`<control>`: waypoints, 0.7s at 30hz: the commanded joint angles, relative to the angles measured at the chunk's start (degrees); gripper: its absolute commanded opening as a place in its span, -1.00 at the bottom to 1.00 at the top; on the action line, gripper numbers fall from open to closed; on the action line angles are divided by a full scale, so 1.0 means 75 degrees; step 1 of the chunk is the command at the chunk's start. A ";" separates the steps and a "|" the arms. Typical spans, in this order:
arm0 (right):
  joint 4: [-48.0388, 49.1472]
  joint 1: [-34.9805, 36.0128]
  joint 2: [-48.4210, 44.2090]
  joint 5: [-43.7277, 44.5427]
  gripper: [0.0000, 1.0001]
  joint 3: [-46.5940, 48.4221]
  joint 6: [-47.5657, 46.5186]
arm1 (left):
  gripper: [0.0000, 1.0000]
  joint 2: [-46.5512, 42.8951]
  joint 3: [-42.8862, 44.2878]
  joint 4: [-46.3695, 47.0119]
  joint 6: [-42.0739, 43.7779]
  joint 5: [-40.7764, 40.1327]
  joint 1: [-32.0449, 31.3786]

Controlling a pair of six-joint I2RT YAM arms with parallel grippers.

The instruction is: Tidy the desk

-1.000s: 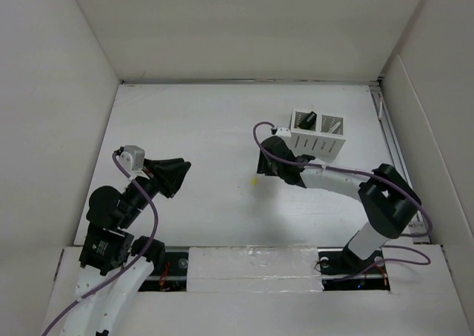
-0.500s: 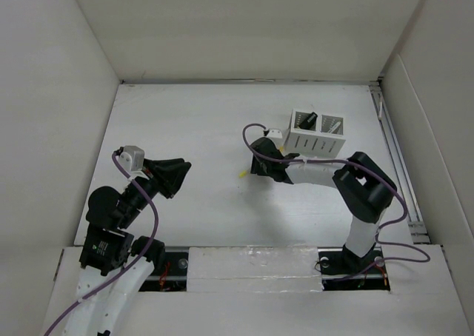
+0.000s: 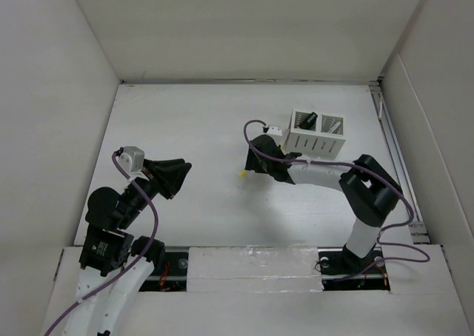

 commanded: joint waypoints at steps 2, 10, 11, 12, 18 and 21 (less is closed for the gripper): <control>0.0172 -0.0139 0.0916 -0.0285 0.27 0.0726 0.0016 | -0.48 -0.0056 0.0127 0.0376 -0.0050 0.0081 0.0033; -0.0355 -0.0292 0.1621 0.0627 0.07 0.1477 -0.0007 | -0.48 -0.0068 0.0127 0.0376 -0.0050 0.0128 0.0033; -0.0413 -0.0292 0.1714 0.0757 0.02 0.1559 -0.0042 | -0.48 -0.0091 0.0104 0.0387 -0.0050 0.0105 0.0033; -0.0518 -0.0292 0.1750 0.0816 -0.12 0.1664 -0.0147 | -0.48 -0.0103 0.0092 0.0399 -0.0050 0.0105 0.0033; -0.0987 -0.0198 0.1925 0.1496 -0.31 0.1747 -0.0534 | -0.48 -0.0044 0.0115 0.0410 -0.0050 0.0152 0.0033; -0.1338 -0.0129 0.1984 0.1415 -0.02 0.1934 -0.0803 | -0.48 -0.0021 0.0092 0.0411 -0.0061 0.0140 0.0033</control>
